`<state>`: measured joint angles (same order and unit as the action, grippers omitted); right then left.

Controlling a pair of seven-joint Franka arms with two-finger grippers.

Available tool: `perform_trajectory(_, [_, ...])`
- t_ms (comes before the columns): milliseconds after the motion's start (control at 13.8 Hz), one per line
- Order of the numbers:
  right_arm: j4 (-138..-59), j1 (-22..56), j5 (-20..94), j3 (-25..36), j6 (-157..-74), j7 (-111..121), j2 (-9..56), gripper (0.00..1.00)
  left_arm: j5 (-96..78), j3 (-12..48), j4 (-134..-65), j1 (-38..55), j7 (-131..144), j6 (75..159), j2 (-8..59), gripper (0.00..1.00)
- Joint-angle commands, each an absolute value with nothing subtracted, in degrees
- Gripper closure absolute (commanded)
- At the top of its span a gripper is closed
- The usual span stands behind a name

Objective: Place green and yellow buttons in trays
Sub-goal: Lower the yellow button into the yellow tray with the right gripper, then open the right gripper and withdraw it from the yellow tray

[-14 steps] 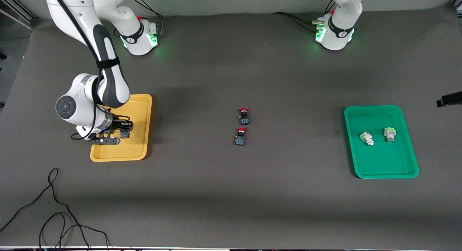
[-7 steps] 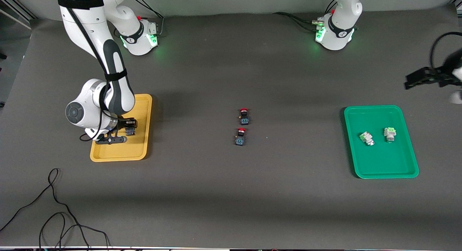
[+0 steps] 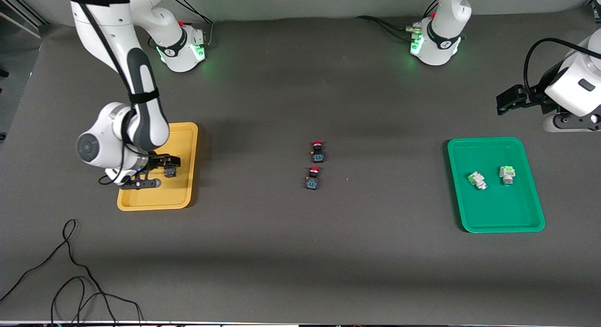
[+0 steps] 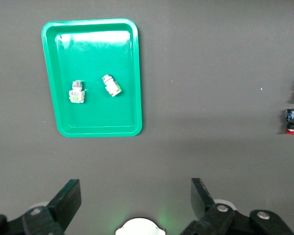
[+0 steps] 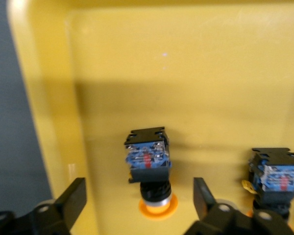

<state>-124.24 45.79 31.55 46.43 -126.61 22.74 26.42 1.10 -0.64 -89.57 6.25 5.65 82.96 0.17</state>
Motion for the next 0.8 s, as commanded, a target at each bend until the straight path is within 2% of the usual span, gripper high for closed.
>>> perform_trajectory(0, [-120.08,46.67,32.17,50.96,-118.77,23.91,20.84,0.0,0.36,-1.76,-89.91,7.38,5.27,83.58,-0.79,0.0])
perform_trajectory(289, [-108.83,46.76,31.91,57.64,-105.23,23.64,19.42,0.0,-0.97,-1.93,-89.74,6.77,5.19,84.19,-0.53,0.0])
perform_trajectory(723, [-91.09,46.67,26.54,61.61,-89.68,17.15,19.34,0.01,-0.79,-1.93,-89.82,6.86,4.49,84.11,-0.53,0.0])
